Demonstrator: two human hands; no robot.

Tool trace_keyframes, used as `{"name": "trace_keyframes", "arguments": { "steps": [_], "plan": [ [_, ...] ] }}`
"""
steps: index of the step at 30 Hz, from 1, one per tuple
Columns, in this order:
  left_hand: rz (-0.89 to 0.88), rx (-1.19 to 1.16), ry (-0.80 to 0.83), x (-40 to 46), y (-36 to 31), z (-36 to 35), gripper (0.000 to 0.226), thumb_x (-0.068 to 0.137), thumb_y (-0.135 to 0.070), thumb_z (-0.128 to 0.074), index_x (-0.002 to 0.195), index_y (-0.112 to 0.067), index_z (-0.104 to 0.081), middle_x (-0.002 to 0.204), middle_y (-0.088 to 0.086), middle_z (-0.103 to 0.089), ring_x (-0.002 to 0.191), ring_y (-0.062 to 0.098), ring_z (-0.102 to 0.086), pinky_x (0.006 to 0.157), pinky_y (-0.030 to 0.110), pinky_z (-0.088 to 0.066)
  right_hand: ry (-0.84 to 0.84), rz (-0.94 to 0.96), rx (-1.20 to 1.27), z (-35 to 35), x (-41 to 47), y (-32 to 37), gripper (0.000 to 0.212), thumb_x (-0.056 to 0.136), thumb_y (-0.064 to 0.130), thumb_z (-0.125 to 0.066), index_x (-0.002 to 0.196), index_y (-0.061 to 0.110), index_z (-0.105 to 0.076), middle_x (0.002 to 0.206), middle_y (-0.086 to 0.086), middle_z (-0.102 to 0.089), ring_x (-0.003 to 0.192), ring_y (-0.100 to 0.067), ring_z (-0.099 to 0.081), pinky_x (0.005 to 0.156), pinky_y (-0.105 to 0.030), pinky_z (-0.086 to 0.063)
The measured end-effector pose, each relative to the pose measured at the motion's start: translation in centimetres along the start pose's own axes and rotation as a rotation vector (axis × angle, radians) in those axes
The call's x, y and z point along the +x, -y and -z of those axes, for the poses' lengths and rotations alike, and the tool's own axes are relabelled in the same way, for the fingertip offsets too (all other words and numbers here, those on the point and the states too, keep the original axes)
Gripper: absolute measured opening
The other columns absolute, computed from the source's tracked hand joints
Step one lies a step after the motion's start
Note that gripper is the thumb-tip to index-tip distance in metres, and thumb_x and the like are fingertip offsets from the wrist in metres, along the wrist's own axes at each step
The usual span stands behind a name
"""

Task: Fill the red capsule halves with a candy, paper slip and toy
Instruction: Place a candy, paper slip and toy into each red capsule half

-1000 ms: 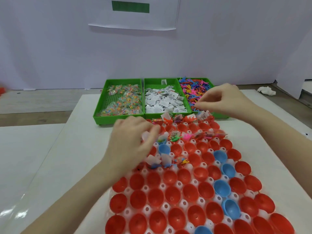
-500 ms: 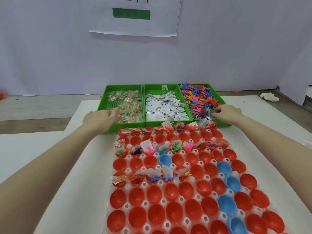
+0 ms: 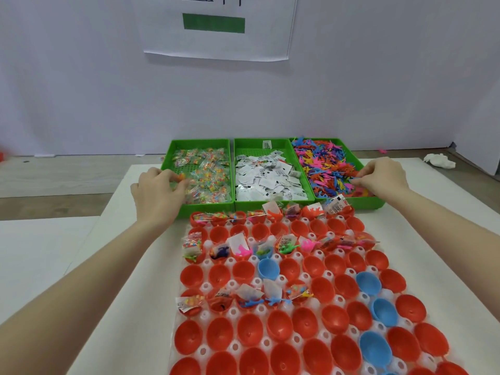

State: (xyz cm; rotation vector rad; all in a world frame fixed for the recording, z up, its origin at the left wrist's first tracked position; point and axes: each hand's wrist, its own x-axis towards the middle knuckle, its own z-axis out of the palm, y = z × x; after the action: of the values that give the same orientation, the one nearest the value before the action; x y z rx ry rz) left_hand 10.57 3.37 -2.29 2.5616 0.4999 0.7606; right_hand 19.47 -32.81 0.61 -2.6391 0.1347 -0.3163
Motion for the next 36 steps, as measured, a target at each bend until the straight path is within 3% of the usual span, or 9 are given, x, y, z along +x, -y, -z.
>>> {"name": "trace_keyframes", "arguments": {
  "steps": [5,8,12,17,20,24,29,33,36],
  "plan": [
    [0.053,-0.254,-0.039,-0.1,-0.5,0.5,0.018,0.086,-0.016,-0.052,0.071,-0.006,-0.051,0.086,0.008,-0.048,0.091,0.028,-0.046,0.074,0.033,-0.030,-0.137,0.087,0.274,0.1,-0.2,1.3,0.013,0.081,0.011,-0.068,0.083,0.009,-0.056,0.086,-0.006,-0.059,0.079,-0.019,-0.055,0.070,-0.031,-0.042],
    [0.160,-0.462,0.004,-0.4,-1.1,0.9,0.027,0.082,-0.011,-0.057,0.059,-0.013,-0.042,0.065,0.002,-0.047,0.066,0.017,-0.045,0.055,0.025,-0.030,0.008,0.083,0.476,-0.4,-0.6,3.4,0.025,0.082,0.000,-0.063,0.100,0.009,-0.049,0.085,-0.010,-0.063,0.062,-0.012,-0.059,0.060,-0.023,-0.050],
    [0.307,-0.738,0.075,-0.8,-1.6,1.5,0.024,0.077,-0.002,-0.066,0.063,-0.012,-0.049,0.066,0.006,-0.059,0.065,0.017,-0.064,0.059,0.020,-0.050,0.227,0.140,0.412,-1.3,-0.8,6.6,0.029,0.087,-0.007,-0.043,0.099,0.014,-0.059,0.105,-0.010,-0.062,0.070,-0.023,-0.062,0.052,-0.021,-0.042],
    [0.377,-0.964,0.239,-2.0,-2.7,3.1,0.033,0.073,0.000,-0.074,0.093,-0.017,-0.054,0.074,0.005,-0.068,0.057,0.012,-0.068,0.065,0.021,-0.054,0.356,0.192,0.206,-3.6,-1.8,10.4,0.029,0.092,0.015,-0.043,0.104,0.000,-0.065,0.128,-0.019,-0.055,0.117,-0.036,-0.052,0.093,-0.039,-0.042],
    [0.345,-0.971,0.341,-2.9,-3.3,4.0,0.026,0.072,-0.004,-0.074,0.091,-0.015,-0.060,0.079,0.004,-0.070,0.062,0.012,-0.070,0.063,0.021,-0.056,0.398,0.254,0.103,-4.6,-2.6,11.7,0.047,0.089,0.036,-0.055,0.107,-0.006,-0.064,0.117,-0.023,-0.062,0.107,-0.037,-0.058,0.089,-0.041,-0.047],
    [0.310,-0.975,0.428,-3.9,-4.0,5.2,0.019,0.072,-0.006,-0.074,0.088,-0.012,-0.064,0.081,0.006,-0.072,0.067,0.017,-0.071,0.068,0.023,-0.056,0.366,0.279,-0.009,-5.7,-2.9,12.1,0.045,0.079,0.033,-0.068,0.103,-0.006,-0.067,0.109,-0.020,-0.067,0.100,-0.033,-0.063,0.088,-0.045,-0.051],
    [0.230,-0.993,0.468,-4.8,-4.9,6.1,0.012,0.075,-0.001,-0.070,0.083,-0.009,-0.065,0.067,0.002,-0.072,0.059,0.016,-0.069,0.055,0.015,-0.052,0.332,0.240,0.055,-6.0,-2.7,11.8,0.023,0.078,0.022,-0.070,0.060,0.012,-0.060,0.100,-0.012,-0.070,0.096,-0.022,-0.064,0.081,-0.037,-0.053],
    [0.210,-1.003,0.495,-5.4,-5.1,6.0,0.009,0.080,-0.005,-0.066,0.089,-0.007,-0.066,0.070,0.004,-0.072,0.060,0.016,-0.069,0.056,0.015,-0.052,0.140,0.291,0.176,-5.4,-2.8,11.6,0.030,0.083,0.037,-0.065,0.078,0.009,-0.073,0.085,-0.003,-0.071,0.058,-0.004,-0.050,0.066,-0.029,-0.042],
    [0.207,-1.027,0.513,-5.9,-5.6,5.8,0.005,0.085,-0.008,-0.062,0.084,-0.010,-0.067,0.067,0.002,-0.072,0.060,0.015,-0.069,0.055,0.015,-0.051,0.084,0.320,0.159,-4.4,-3.1,11.8,0.033,0.087,0.032,-0.061,0.086,0.002,-0.074,0.075,-0.004,-0.070,0.052,-0.008,-0.047,0.067,-0.027,-0.041]
  ]
}}
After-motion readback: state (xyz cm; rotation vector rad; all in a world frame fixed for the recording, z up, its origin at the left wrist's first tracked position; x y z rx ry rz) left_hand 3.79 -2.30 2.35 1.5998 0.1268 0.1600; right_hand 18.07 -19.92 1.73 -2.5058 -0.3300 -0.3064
